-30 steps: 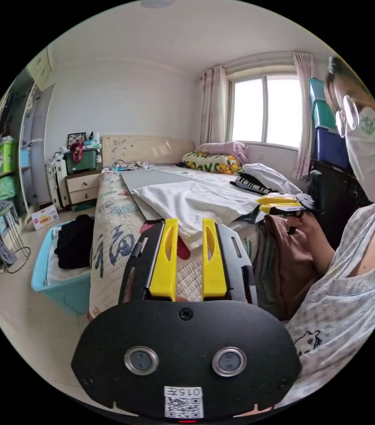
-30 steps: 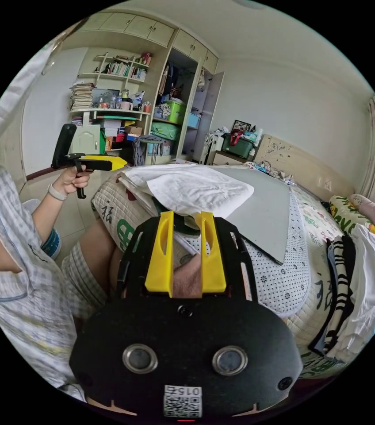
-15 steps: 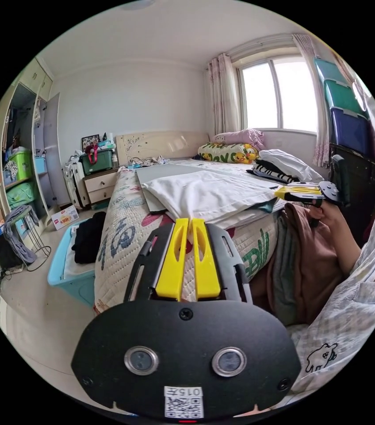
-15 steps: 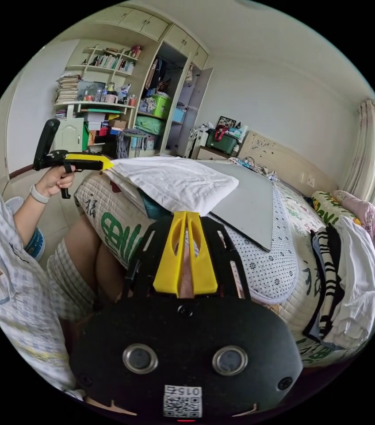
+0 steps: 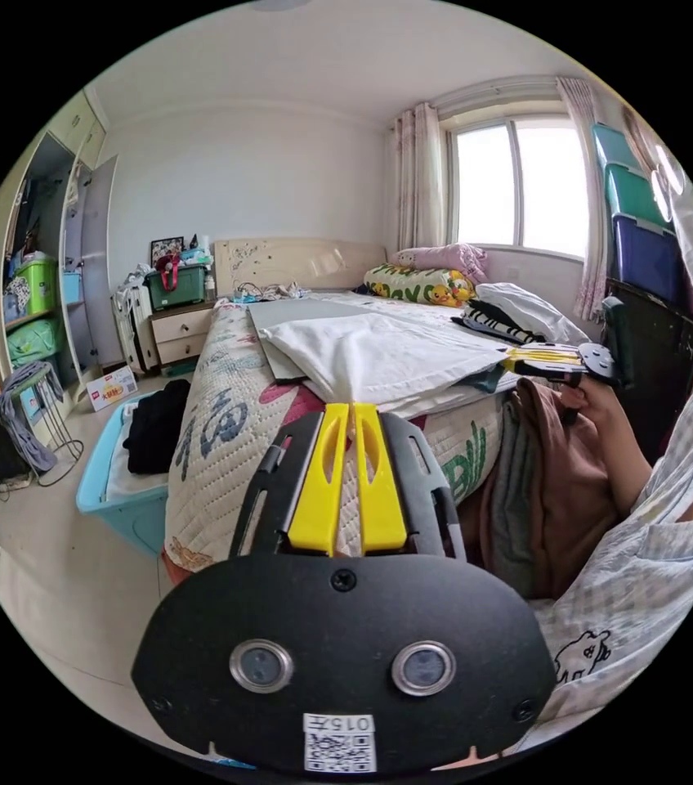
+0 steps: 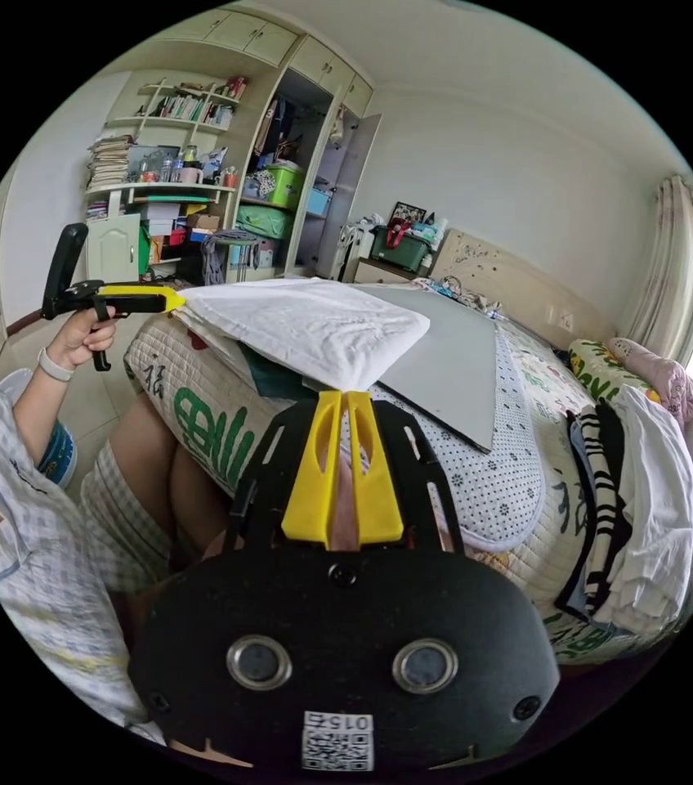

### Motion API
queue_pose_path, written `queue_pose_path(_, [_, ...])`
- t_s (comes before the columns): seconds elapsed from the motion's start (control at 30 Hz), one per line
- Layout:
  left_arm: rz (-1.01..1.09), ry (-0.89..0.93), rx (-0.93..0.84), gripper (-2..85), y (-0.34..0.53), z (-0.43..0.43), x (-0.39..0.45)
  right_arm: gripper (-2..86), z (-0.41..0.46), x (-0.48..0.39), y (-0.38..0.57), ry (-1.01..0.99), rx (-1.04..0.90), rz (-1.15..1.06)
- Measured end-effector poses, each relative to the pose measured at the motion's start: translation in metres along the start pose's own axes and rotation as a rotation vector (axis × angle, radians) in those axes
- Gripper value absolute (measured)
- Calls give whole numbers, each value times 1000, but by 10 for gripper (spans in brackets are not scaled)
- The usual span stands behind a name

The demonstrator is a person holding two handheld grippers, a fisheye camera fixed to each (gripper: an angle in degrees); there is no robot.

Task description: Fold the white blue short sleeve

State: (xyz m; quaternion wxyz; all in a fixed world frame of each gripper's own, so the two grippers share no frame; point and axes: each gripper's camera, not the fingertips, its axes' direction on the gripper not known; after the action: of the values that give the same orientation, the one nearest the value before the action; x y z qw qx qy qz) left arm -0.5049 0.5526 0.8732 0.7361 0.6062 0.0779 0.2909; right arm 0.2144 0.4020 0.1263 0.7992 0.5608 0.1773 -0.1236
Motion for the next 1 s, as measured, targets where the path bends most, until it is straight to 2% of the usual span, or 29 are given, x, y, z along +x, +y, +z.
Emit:
queue_pose_path(0.07, [4, 86, 16, 9, 6, -9, -3, -2, -32, 15, -11, -16, -6, 26])
queue_pose_path(0.2, [36, 120, -50, 13, 20, 3, 2, 3, -63, 35, -34, -45, -72, 30])
queue_pose_path(0.3, [18, 102, -89, 24, 32, 16, -10, 37, -99, 74, -56, -206, -16, 137])
queue_pose_path(0.37, [-56, 156, -19, 48, 39, 4, -39, 70, -144, 127, -73, -365, 89, 228])
queue_pose_path(0.47, [-192, 103, 100, 67, 46, -10, -84, 71, -190, 180, -116, -309, 169, 293])
queue_pose_path(0.57, [-282, 40, 156, 72, 40, -1, -128, 71, -200, 234, -176, -303, 195, 398])
queue_pose_path(0.67, [-378, 175, 144, 78, 19, 35, -185, 81, -169, 282, -248, -436, 86, 483])
queue_pose_path(0.8, [-472, 286, 44, 97, -20, 95, -249, 82, -115, 312, -330, -506, -106, 536])
queue_pose_path(0.87, [-513, 333, -63, 110, -41, 143, -288, 70, -87, 317, -379, -525, -225, 510])
queue_pose_path(1.0, [-552, 410, -222, 137, -52, 214, -331, 51, -67, 325, -424, -509, -320, 521])
